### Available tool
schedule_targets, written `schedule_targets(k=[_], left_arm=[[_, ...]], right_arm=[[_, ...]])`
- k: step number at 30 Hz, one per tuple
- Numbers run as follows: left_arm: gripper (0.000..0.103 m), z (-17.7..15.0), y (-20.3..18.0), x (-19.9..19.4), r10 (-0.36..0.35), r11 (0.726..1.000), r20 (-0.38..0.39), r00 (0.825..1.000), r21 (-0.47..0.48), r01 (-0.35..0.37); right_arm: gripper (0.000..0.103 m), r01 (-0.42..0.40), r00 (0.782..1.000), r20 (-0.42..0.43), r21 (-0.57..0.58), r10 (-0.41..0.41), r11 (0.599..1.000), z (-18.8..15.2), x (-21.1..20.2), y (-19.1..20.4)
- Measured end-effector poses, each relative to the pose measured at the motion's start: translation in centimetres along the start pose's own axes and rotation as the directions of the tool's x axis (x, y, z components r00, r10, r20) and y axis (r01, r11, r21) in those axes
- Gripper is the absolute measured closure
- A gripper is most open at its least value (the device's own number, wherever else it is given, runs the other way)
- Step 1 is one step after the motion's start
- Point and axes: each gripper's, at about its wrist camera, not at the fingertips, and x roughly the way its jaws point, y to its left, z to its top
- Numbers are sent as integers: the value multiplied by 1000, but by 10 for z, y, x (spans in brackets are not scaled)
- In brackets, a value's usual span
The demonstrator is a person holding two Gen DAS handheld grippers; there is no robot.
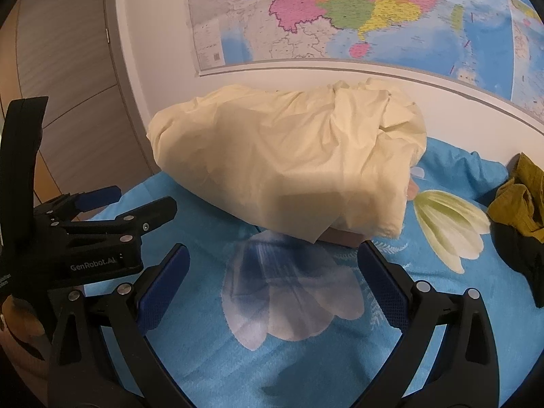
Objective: Fold large clothes
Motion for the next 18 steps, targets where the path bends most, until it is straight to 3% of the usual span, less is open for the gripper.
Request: schedule_targets(k=[18], left_arm=[[7,-6,1,-13,16,1000,16,1000,2,-16]], right_arm=[[6,-11,1000,17,6,10,1000,-8,-11,2]])
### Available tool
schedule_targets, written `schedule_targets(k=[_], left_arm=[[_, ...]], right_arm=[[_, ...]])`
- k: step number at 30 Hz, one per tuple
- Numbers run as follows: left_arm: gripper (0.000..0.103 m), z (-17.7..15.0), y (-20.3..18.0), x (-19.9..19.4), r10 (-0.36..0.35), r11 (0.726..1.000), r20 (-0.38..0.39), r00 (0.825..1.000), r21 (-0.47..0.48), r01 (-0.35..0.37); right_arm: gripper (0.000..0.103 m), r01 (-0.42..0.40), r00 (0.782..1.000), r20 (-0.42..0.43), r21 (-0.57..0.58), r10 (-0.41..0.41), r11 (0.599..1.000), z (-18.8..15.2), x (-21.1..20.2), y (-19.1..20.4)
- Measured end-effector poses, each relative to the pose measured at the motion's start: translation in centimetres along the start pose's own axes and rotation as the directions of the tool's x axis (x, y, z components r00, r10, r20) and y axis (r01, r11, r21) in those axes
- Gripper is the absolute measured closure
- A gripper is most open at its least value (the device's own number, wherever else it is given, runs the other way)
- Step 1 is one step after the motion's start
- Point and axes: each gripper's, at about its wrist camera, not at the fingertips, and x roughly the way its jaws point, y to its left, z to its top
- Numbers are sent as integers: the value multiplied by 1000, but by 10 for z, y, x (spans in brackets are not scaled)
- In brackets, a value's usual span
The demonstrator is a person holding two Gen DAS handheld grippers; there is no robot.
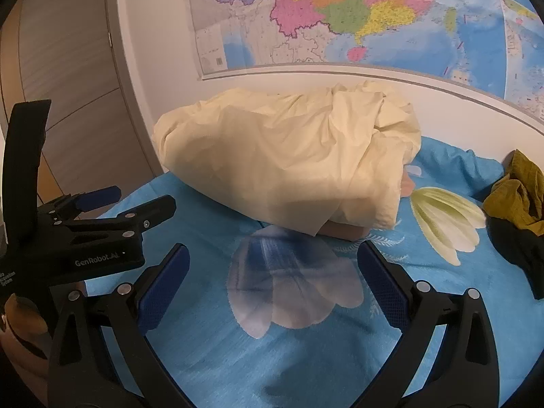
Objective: Fold large clothes
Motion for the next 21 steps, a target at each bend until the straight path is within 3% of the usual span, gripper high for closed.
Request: schedule_targets(k=[21], left_arm=[[7,-5,1,-8,1,1000,12,1000,4,-1]], right_arm=[[6,-3,1000,2,2,3,1000,-6,-6,5]])
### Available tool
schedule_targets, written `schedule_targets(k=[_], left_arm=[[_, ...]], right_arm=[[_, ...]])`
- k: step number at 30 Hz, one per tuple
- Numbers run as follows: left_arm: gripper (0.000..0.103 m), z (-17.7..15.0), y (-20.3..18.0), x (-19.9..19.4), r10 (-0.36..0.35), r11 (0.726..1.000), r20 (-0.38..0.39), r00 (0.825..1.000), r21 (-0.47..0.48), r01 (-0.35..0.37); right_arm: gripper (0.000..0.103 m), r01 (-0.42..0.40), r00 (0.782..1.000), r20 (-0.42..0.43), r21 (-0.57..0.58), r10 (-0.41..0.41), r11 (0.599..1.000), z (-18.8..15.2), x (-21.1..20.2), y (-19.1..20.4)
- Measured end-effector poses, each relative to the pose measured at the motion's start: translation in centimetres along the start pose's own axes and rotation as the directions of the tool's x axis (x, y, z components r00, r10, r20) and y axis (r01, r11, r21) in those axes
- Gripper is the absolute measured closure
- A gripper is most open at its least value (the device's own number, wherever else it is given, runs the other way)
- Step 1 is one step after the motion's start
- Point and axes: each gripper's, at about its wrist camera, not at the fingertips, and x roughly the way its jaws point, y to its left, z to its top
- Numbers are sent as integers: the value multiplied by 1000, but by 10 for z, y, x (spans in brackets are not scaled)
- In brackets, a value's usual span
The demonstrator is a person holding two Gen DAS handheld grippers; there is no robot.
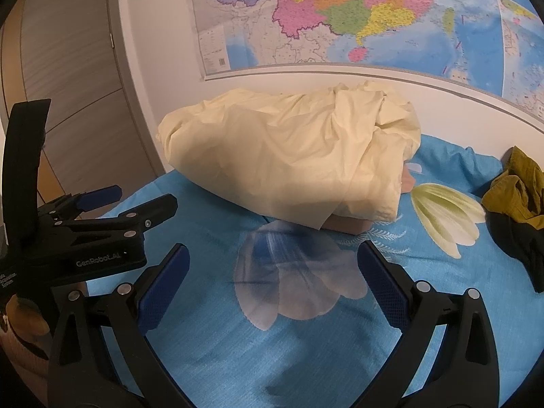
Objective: Fold large clothes
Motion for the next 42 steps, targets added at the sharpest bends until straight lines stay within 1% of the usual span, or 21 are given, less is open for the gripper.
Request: schedule_targets(k=[42], left_arm=[[7,-2,0,-5,-10,1000,1,1000,-2,10]], right_arm=[[6,-7,1000,-2,2,7,1000,-3,-4,3]])
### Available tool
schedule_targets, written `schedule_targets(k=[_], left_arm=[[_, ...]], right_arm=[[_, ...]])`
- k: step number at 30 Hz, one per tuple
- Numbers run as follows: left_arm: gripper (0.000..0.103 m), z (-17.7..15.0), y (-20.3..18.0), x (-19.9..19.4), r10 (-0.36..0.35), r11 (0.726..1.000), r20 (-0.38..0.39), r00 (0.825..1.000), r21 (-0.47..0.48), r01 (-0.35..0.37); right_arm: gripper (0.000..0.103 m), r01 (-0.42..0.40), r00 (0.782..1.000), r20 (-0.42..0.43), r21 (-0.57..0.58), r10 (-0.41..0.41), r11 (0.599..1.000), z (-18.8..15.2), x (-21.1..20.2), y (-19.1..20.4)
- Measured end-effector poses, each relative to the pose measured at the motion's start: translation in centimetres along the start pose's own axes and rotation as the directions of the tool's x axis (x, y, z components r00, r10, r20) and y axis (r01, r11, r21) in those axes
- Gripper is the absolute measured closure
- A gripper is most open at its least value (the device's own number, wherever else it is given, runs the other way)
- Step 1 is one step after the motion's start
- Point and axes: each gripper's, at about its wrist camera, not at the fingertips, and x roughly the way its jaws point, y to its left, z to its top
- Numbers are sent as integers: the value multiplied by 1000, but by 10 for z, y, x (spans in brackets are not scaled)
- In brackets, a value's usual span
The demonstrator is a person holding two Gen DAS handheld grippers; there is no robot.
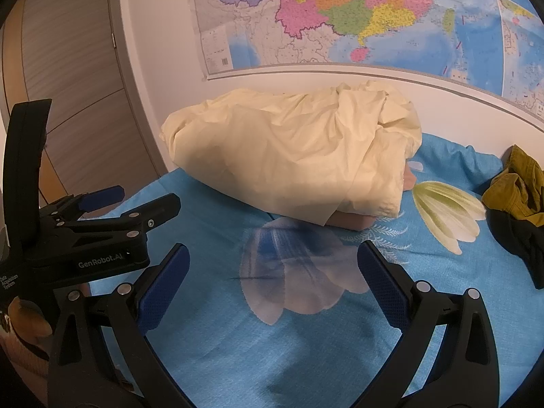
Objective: Fold large clothes
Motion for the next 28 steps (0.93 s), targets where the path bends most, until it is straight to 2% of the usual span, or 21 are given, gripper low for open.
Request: schedule_targets(k=[16,21,25,28], left_arm=[[7,-6,-4,-4,0,1000,23,1000,11,0],[7,-9,-5,2,1,1000,-3,1000,5,-1],[7,-14,-15,11,-56,998,-69,996,-15,55],[7,-18,-33,17,-132,991,-113,985,-5,132]], right_arm=[[6,3,1000,-8,6,-3,1000,-3,-1,1],[5,-1,1000,-10,19,1,1000,-5,-1,-3],[6,35,999,-10,33,-35,999,-9,-8,-14],[6,106,994,-29,69,-105,992,-19,-21,-36]])
